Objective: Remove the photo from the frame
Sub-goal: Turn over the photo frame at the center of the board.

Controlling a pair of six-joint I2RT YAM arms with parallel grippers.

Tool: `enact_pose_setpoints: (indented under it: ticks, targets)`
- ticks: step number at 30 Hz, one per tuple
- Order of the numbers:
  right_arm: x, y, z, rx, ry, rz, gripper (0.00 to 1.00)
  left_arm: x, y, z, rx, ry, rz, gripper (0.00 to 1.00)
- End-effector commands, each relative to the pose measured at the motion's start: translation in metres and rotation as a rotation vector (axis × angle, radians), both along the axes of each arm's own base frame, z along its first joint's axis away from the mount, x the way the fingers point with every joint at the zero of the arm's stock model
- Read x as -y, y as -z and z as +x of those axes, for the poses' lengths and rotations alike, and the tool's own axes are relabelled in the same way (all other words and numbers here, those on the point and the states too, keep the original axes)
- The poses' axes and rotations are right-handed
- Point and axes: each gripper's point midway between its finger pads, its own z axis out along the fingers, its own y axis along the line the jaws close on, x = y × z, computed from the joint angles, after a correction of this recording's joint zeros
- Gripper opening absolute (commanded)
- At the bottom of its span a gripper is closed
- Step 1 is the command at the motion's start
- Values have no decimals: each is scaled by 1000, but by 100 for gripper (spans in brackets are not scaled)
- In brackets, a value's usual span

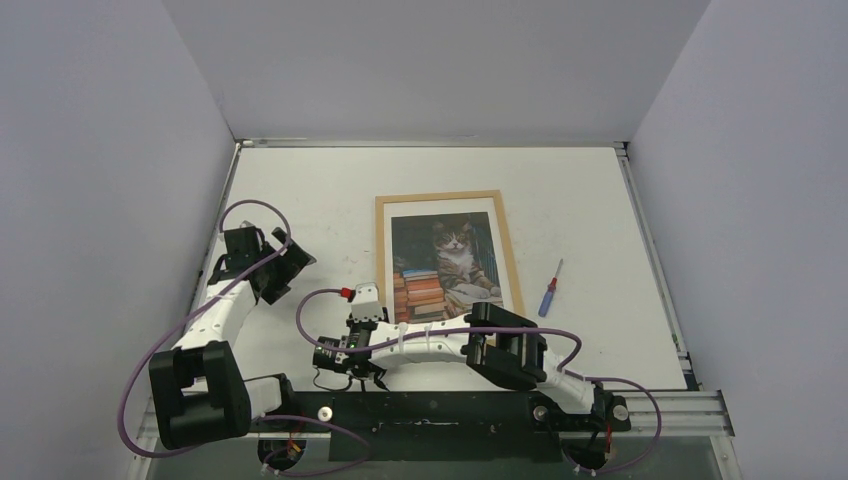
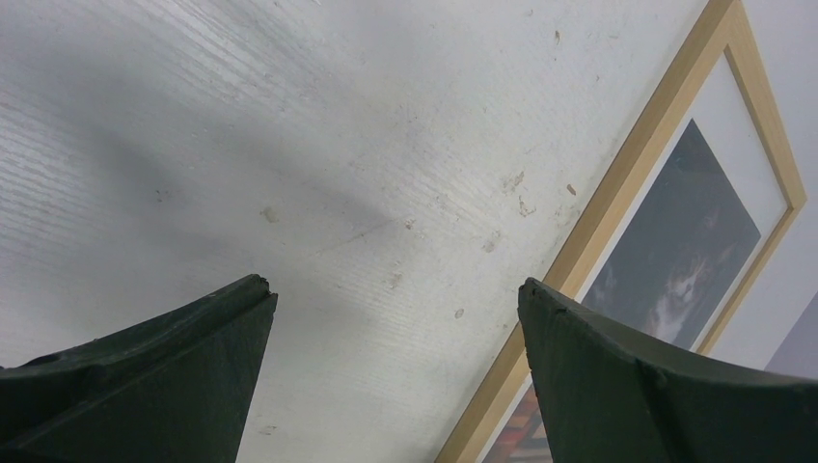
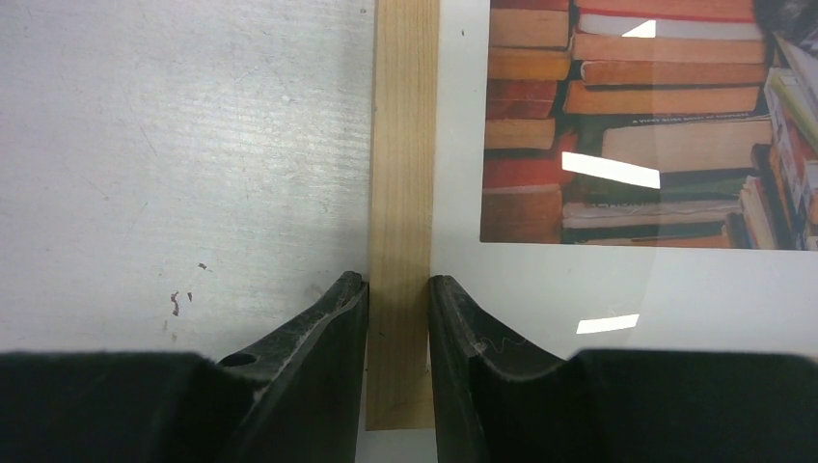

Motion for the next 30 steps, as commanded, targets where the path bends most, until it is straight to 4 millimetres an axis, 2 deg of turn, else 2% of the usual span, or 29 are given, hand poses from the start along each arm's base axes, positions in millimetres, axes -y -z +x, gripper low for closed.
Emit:
enact_pose_setpoints:
  ticks: [1, 3, 8, 16, 22, 30]
  targets:
    - [-8, -18, 3, 51, -6, 28, 15, 2, -13, 14, 79, 11, -18, 97]
    - [-12, -24, 2, 61, -25, 55, 11, 7, -14, 16, 92, 37, -42, 97]
    - [-28, -31, -6, 54, -97, 193, 4, 41, -23, 28, 205, 189, -195, 96]
    - [-31, -52, -12, 85, -127, 345, 3, 78, -18, 39, 239, 332, -344, 93]
    - [-33, -68, -19, 96, -154, 446, 3, 103, -19, 39, 247, 426, -355, 92]
    - [-34, -77, -26, 88, -173, 497, 3, 124, -10, 37, 233, 475, -402, 92]
